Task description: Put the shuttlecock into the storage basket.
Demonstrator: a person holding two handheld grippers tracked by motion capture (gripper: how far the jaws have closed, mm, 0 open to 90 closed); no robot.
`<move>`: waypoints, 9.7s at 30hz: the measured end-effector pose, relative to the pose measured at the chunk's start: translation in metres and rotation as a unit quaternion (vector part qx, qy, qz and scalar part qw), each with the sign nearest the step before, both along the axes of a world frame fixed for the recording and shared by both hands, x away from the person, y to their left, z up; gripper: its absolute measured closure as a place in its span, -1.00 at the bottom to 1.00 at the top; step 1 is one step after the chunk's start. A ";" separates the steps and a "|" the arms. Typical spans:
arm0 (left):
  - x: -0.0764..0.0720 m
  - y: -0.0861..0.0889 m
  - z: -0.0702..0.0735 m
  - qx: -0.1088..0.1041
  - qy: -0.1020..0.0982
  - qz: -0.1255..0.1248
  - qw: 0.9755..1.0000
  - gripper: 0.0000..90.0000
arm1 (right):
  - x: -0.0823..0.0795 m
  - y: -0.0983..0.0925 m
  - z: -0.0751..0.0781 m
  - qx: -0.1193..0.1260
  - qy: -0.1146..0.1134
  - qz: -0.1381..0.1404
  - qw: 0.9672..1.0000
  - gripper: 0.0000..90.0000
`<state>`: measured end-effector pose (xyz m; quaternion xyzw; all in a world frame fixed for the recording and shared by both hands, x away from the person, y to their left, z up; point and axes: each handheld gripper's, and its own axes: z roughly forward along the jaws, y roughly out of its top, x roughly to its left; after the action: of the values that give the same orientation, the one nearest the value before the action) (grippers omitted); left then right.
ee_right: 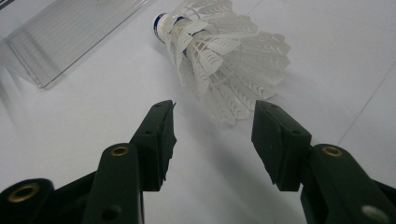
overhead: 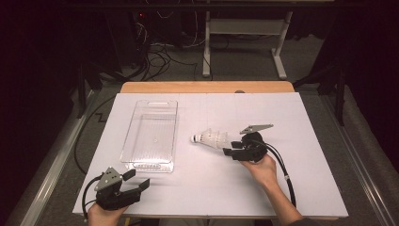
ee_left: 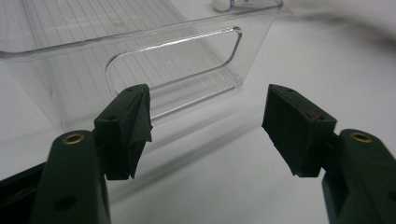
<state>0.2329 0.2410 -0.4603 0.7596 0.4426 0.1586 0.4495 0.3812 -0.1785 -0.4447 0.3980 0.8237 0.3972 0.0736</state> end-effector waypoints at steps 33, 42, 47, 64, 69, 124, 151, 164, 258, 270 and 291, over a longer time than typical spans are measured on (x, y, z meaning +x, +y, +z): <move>-0.001 -0.002 0.001 0.004 -0.001 -0.001 1.000 -0.26 | 0.008 0.025 -0.006 -0.010 -0.005 0.004 1.000 -0.01; -0.001 -0.003 0.001 0.006 -0.001 -0.004 1.000 -0.26 | 0.012 0.030 -0.006 -0.014 -0.001 0.006 1.000 -0.01; -0.001 -0.003 0.001 0.006 -0.002 -0.003 1.000 -0.26 | 0.014 0.032 -0.006 -0.012 0.000 0.005 1.000 -0.01; -0.002 -0.003 0.001 0.008 -0.002 -0.005 1.000 -0.26 | 0.021 0.040 -0.006 -0.013 0.005 0.009 1.000 -0.01; -0.002 -0.002 0.001 0.008 -0.003 -0.005 1.000 -0.26 | 0.024 0.043 -0.006 -0.013 0.009 0.008 1.000 0.00; -0.002 -0.002 0.001 0.011 -0.003 -0.008 1.000 -0.26 | 0.036 0.063 -0.008 -0.016 0.007 0.008 1.000 0.28; -0.002 -0.002 0.001 0.009 -0.003 -0.007 1.000 -0.26 | 0.035 0.061 -0.005 -0.009 0.020 0.017 1.000 0.81; -0.002 -0.002 0.001 0.008 -0.003 -0.006 1.000 -0.26 | 0.034 0.058 -0.001 -0.006 0.013 0.019 1.000 0.95; -0.001 0.013 0.002 0.000 -0.007 0.010 1.000 -0.26 | 0.049 0.096 0.072 0.002 -0.023 0.053 0.998 0.98; -0.002 0.013 0.002 -0.001 -0.009 0.009 1.000 -0.26 | 0.051 0.113 0.076 0.003 -0.028 0.067 0.997 0.98; -0.002 0.014 0.002 -0.007 -0.006 0.011 1.000 -0.26 | 0.060 0.143 0.080 -0.007 -0.026 0.076 0.997 0.98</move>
<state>0.2312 0.2553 -0.4584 0.7505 0.4491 0.1652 0.4558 0.4412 -0.0355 -0.3649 0.3232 0.8520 0.4062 0.0679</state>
